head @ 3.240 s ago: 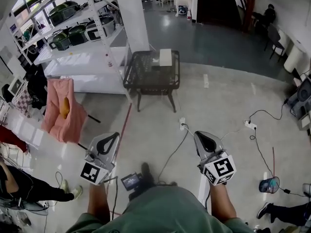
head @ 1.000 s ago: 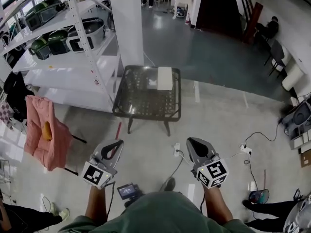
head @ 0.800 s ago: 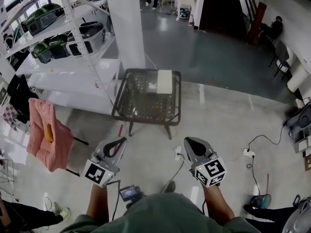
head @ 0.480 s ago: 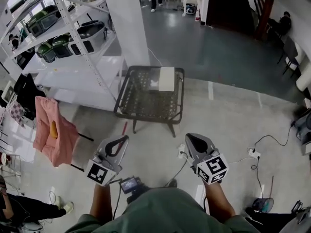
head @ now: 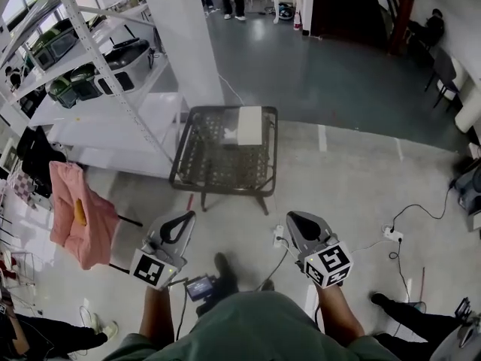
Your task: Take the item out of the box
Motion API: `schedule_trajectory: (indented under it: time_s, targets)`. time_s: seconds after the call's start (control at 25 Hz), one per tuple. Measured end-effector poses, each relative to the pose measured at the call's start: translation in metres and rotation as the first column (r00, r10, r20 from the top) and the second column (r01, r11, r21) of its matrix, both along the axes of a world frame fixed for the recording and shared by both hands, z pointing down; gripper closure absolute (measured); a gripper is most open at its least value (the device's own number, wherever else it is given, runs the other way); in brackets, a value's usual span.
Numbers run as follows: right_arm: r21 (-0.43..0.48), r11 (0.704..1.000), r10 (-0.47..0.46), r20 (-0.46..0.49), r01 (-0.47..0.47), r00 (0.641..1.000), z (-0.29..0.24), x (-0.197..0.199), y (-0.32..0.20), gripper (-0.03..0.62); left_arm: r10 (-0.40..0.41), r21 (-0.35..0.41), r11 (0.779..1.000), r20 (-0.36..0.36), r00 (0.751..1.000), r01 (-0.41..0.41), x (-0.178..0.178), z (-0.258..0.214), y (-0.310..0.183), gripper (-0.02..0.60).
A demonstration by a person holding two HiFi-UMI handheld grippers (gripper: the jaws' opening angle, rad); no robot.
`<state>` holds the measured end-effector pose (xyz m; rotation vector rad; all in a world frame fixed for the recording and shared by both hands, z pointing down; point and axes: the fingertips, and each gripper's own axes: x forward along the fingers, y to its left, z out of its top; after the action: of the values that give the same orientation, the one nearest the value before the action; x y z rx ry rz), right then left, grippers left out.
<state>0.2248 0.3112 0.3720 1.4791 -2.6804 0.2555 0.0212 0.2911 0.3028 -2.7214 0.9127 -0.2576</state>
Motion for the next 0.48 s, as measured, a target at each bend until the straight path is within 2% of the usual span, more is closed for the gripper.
schedule_trajectory:
  time_s: [0.2, 0.48]
  targets:
    - [-0.024, 0.997, 0.076, -0.023, -0.077, 0.997, 0.005, 0.010, -0.019, 0.589, 0.071, -0.002, 0.997, -0.027, 0.997, -0.071, 0.006, 0.001, -0.034, 0.580]
    - [-0.017, 0.992, 0.125, -0.057, -0.127, 0.990, -0.006, -0.020, -0.072, 0.589, 0.104, -0.018, 0.994, -0.058, 0.993, -0.106, -0.033, 0.000, -0.100, 0.580]
